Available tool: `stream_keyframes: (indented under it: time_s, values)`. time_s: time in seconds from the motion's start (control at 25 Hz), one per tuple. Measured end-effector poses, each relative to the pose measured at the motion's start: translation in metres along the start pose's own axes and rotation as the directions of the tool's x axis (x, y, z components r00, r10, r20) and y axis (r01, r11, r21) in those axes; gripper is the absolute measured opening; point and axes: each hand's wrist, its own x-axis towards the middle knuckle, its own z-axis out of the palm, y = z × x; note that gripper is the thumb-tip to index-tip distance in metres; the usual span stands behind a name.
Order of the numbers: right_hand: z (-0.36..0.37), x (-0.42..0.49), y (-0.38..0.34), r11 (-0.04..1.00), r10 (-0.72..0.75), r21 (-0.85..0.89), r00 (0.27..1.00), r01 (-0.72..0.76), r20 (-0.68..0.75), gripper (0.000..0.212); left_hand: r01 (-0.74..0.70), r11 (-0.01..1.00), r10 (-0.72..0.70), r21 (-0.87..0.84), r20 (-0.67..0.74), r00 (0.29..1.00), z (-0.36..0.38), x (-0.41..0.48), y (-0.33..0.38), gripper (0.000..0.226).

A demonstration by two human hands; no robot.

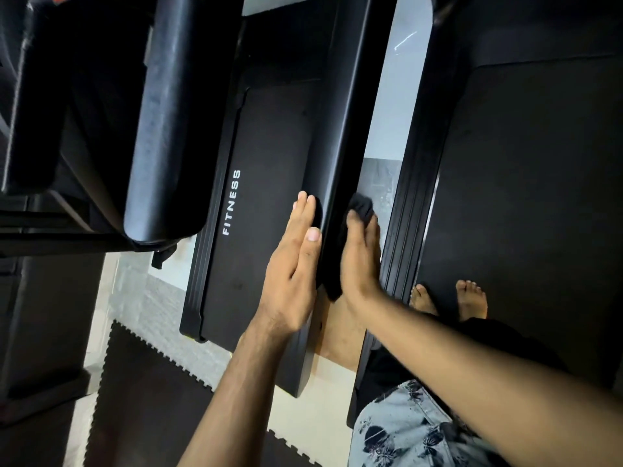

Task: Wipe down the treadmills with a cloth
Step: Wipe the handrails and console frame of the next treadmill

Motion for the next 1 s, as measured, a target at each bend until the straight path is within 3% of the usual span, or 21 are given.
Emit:
stream_keyframes:
  time_s: [0.08,0.12,0.2,0.24,0.32,0.56,0.68,0.72,0.84,0.92,1.0]
  values:
    - [0.0,-0.05,0.018,0.97,-0.228,-0.078,0.973,0.23,0.042,0.06,-0.012,1.0,0.012,-0.001,-0.012,1.0,0.0,-0.011,-0.004,0.05]
    - [0.001,-0.058,0.021,0.966,-0.253,-0.05,0.967,0.253,0.021,0.059,-0.012,1.0,0.012,0.0,-0.011,1.0,0.0,-0.014,-0.005,0.051]
    - [-0.002,-0.034,0.012,0.994,-0.011,0.106,0.998,0.017,-0.063,0.06,0.01,1.0,-0.01,0.004,0.009,1.0,-0.003,-0.019,-0.005,0.05]
    - [-0.004,-0.021,0.011,0.97,0.12,0.214,0.992,-0.112,-0.026,0.059,0.01,1.0,-0.01,0.005,0.018,1.0,-0.004,-0.021,-0.005,0.05]
    - [-0.011,-0.027,0.018,0.911,0.234,0.322,0.966,-0.256,0.105,0.058,-0.002,1.0,0.002,0.009,0.032,0.999,-0.006,-0.026,-0.006,0.05]
    - [-0.031,-0.038,0.048,0.719,0.385,0.51,0.881,-0.473,0.274,0.057,-0.038,0.999,0.037,0.024,0.046,0.998,-0.011,-0.032,-0.014,0.05]
    - [-0.051,-0.037,0.055,0.783,0.338,0.504,0.93,-0.364,0.146,0.018,-0.08,0.996,0.077,0.044,0.073,0.994,-0.016,-0.03,-0.019,0.05]
    - [-0.054,-0.039,0.058,0.81,0.303,0.493,0.946,-0.318,0.114,0.014,-0.086,0.995,0.082,0.052,0.081,0.993,-0.017,-0.03,-0.02,0.05]
    - [-0.052,-0.038,0.053,0.832,0.245,0.474,0.957,-0.289,0.154,0.047,-0.109,0.992,0.102,0.062,0.101,0.99,-0.02,-0.027,-0.021,0.051]
    - [-0.039,-0.027,0.034,0.792,0.217,0.509,0.935,-0.337,0.281,0.052,-0.128,0.989,0.119,0.08,0.113,0.986,-0.021,-0.02,-0.018,0.052]
    - [-0.021,-0.02,0.02,0.802,0.209,0.49,0.929,-0.342,0.306,0.054,-0.118,0.99,0.109,0.073,0.12,0.987,-0.021,-0.008,-0.012,0.053]
